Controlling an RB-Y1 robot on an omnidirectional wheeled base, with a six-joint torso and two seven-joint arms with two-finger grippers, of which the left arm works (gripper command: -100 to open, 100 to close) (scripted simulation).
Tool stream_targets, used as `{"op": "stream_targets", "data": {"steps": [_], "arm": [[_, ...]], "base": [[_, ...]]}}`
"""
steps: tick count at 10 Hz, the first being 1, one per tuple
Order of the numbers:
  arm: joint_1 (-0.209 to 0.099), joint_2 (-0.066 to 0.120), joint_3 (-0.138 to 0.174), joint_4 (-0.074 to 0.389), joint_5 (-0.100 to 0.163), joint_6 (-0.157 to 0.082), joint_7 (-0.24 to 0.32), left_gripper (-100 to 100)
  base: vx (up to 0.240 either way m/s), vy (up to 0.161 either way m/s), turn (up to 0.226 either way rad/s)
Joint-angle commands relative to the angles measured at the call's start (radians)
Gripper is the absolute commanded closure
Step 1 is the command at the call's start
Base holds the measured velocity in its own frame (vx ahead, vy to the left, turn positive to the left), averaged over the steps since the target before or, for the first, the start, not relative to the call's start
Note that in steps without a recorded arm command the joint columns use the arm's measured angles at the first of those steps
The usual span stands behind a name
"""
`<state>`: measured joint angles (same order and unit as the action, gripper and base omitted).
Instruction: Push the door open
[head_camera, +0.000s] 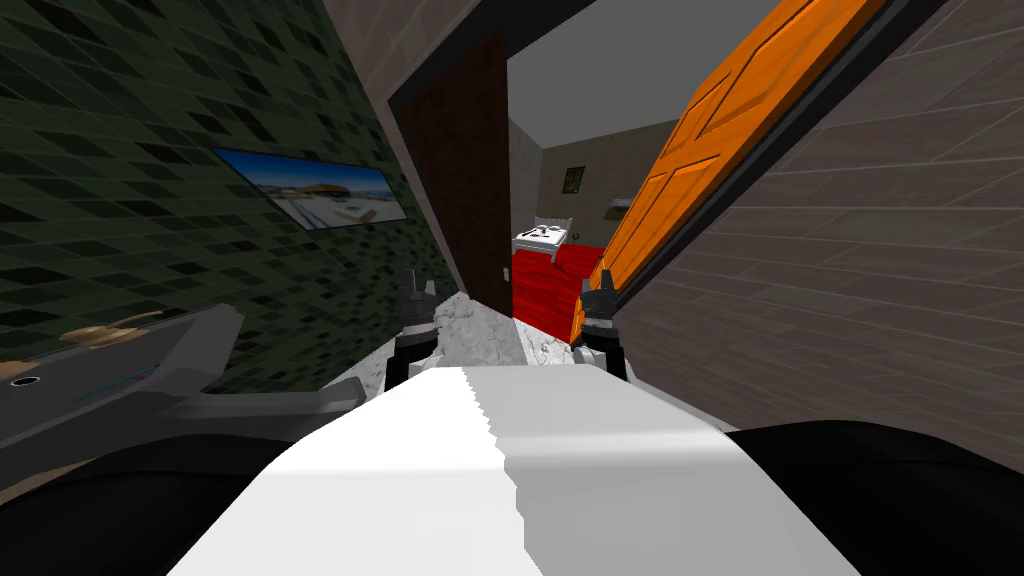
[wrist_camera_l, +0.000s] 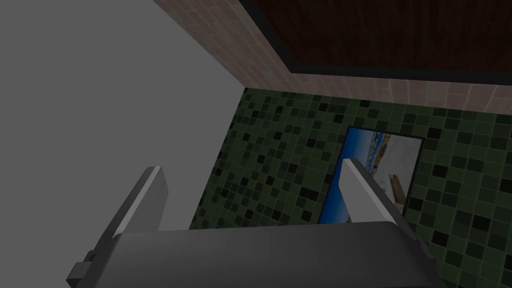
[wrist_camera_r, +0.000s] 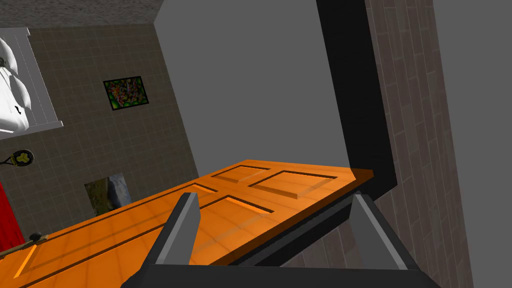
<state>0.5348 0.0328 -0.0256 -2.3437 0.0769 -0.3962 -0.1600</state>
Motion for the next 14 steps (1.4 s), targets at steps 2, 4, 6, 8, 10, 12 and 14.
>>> {"op": "stream_targets", "data": {"steps": [2, 4, 6, 8, 10, 12, 14], "arm": [[-0.015, 0.007, -0.009, 0.051, -0.001, -0.012, 0.006, -100], [-0.029, 0.014, -0.017, 0.1, -0.003, -0.025, 0.011, -100], [-0.041, 0.018, -0.024, 0.14, -0.004, -0.034, 0.016, -100], [-0.055, 0.023, -0.032, 0.188, -0.006, -0.046, 0.021, -100], [-0.07, 0.027, -0.041, 0.239, -0.007, -0.059, 0.027, -100], [-0.087, 0.031, -0.051, 0.297, -0.009, -0.073, 0.033, -100], [-0.104, 0.035, -0.061, 0.357, -0.011, -0.087, 0.04, -100]], "base": [[0.083, 0.024, -0.067], [0.121, 0.025, -0.059], [0.106, 0.034, -0.049], [0.094, 0.032, -0.065], [0.084, 0.034, -0.062], [0.099, 0.035, -0.081], [0.095, 0.045, -0.071]]}}
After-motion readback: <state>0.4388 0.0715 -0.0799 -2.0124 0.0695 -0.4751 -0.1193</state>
